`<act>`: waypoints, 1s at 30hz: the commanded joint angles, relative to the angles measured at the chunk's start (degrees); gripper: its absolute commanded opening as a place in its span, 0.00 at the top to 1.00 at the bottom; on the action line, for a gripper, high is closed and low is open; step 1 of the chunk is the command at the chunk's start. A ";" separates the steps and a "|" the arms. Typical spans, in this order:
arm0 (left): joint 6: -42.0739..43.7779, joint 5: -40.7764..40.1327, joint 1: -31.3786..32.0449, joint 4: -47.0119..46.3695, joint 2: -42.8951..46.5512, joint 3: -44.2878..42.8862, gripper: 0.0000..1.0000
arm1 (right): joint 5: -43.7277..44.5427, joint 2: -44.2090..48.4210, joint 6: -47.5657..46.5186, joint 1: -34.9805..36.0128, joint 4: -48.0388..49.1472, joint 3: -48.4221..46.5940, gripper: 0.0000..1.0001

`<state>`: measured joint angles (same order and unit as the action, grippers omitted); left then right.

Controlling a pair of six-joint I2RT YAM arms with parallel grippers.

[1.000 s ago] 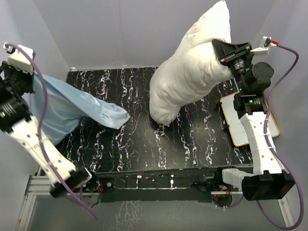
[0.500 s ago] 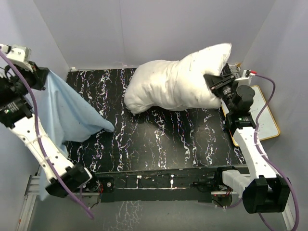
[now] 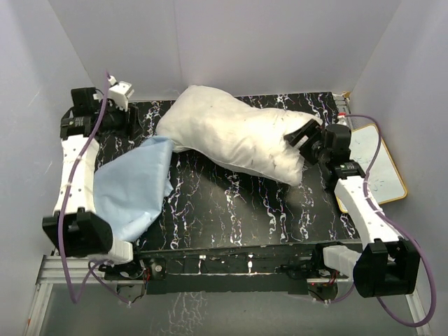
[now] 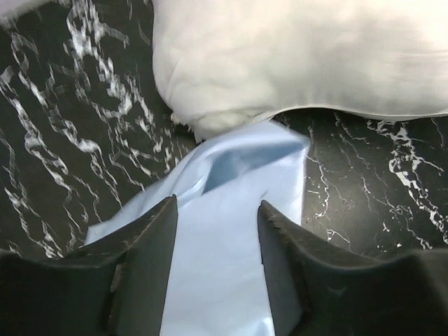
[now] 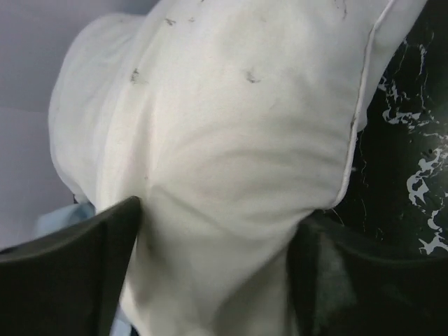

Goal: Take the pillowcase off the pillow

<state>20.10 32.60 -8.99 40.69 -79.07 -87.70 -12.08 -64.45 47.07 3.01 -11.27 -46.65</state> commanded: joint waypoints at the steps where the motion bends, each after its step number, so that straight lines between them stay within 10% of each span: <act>1: 2.82 -10.24 0.73 3.87 -6.75 -4.06 0.39 | 11.97 3.71 -9.98 0.31 -5.22 -9.62 0.07; 5: 3.08 -12.49 0.73 0.80 -6.35 -7.45 0.04 | 19.94 7.65 -13.84 0.28 -9.02 -10.88 0.02; 11: 5.07 -16.57 0.73 0.31 -2.13 -4.83 0.03 | 34.16 19.88 -15.56 0.32 -13.25 -4.20 0.02; 18: 7.02 -27.01 0.56 -10.89 11.59 20.25 0.03 | 41.60 37.45 -18.40 0.32 -14.00 10.21 0.02; 30: -11.22 -21.27 -0.67 -39.14 23.04 51.00 0.03 | 42.10 48.40 -20.84 0.26 5.31 25.93 0.02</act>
<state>16.47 7.53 -9.39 16.58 -59.79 -44.73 30.26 -13.74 29.58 3.27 -18.28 -23.38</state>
